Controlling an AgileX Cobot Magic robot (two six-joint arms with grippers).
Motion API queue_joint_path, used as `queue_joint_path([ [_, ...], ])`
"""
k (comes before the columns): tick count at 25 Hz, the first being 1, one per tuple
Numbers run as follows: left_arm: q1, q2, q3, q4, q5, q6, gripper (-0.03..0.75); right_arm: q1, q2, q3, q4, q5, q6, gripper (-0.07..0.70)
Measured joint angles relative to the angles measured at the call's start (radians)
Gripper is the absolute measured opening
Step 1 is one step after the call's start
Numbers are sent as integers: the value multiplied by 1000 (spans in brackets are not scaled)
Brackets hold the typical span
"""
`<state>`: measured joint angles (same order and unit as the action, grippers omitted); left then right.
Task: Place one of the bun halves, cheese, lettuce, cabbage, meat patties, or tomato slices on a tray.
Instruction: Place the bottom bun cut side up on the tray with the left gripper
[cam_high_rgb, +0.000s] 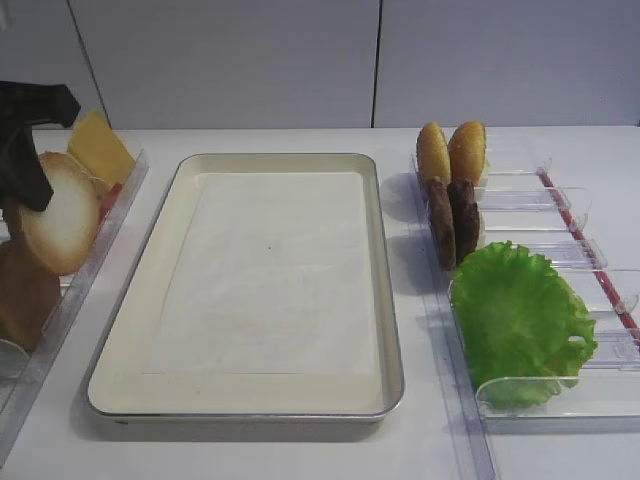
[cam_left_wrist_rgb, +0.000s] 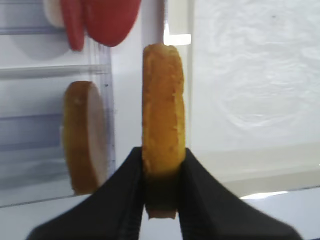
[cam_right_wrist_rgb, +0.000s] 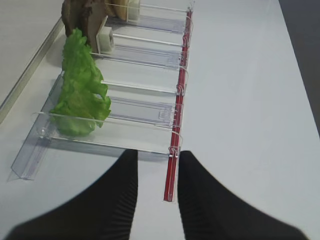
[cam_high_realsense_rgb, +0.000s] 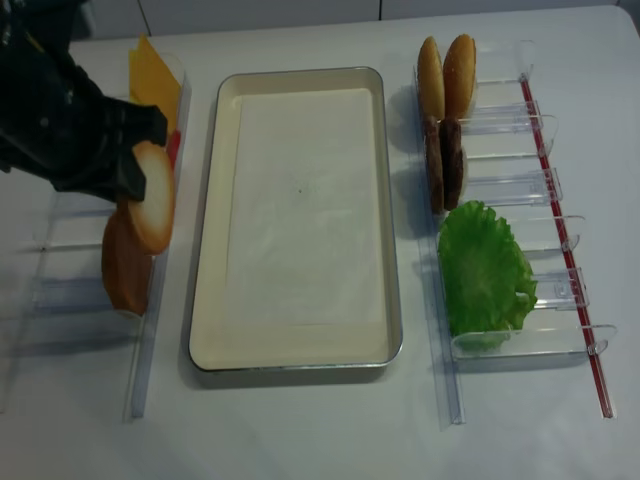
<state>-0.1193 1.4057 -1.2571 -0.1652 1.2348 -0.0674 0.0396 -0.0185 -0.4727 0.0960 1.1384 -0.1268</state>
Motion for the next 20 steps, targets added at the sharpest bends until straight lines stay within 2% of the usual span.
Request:
queue_joint_path([
  [10,0,-31,5,-365,2,177,124,0,0,0,0,0,0,249],
  [16,0,-31,112,-496,-2,269,123,0,0,0,0,0,0,249],
  [20,0,-24,201,-631,-9,372,123,0,0,0,-1,0,0,249],
])
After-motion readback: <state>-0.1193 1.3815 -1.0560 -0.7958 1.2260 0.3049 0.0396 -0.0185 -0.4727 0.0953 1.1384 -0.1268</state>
